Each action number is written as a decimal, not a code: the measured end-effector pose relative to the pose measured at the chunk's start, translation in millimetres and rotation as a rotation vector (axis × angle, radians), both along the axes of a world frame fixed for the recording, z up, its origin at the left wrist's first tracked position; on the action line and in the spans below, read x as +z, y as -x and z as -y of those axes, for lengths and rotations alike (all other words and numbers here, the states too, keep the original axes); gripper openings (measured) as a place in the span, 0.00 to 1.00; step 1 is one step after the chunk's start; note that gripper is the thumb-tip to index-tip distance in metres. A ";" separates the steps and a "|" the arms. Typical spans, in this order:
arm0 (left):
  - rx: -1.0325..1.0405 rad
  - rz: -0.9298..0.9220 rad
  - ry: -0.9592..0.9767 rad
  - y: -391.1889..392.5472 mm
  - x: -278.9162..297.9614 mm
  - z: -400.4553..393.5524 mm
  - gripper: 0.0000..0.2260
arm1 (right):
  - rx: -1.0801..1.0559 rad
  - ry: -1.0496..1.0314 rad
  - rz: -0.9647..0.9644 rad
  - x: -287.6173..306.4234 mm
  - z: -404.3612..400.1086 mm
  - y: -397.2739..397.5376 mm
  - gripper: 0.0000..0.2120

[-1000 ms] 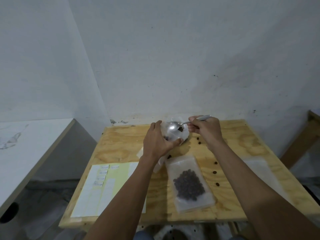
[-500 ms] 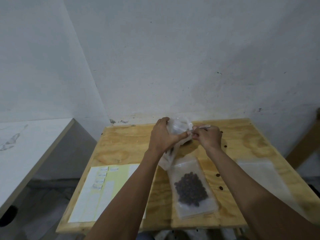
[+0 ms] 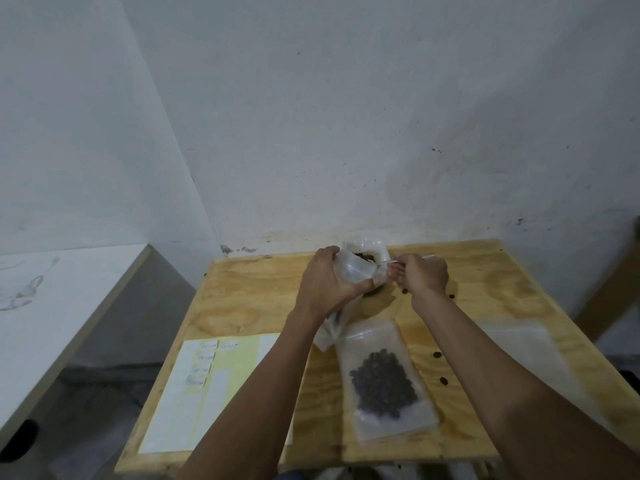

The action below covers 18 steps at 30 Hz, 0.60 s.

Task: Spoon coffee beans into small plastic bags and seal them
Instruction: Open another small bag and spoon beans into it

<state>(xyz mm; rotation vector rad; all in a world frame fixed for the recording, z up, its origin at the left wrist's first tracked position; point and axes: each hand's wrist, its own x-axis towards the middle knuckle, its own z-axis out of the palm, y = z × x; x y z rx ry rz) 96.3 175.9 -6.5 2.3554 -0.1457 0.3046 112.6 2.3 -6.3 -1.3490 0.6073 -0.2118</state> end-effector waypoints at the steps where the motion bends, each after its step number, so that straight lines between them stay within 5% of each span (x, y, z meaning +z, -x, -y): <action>1: -0.007 -0.005 -0.009 1.9 -0.3 -1.7 0.45 | -0.007 -0.010 0.008 2.0 1.5 0.2 0.05; 10: 0.004 -0.018 -0.068 17.6 -0.1 -11.6 0.52 | 0.041 -0.072 0.133 31.0 9.5 6.7 0.05; 18: 0.031 -0.016 -0.042 27.9 4.2 -5.6 0.56 | 0.369 0.223 0.193 28.8 -2.2 27.1 0.06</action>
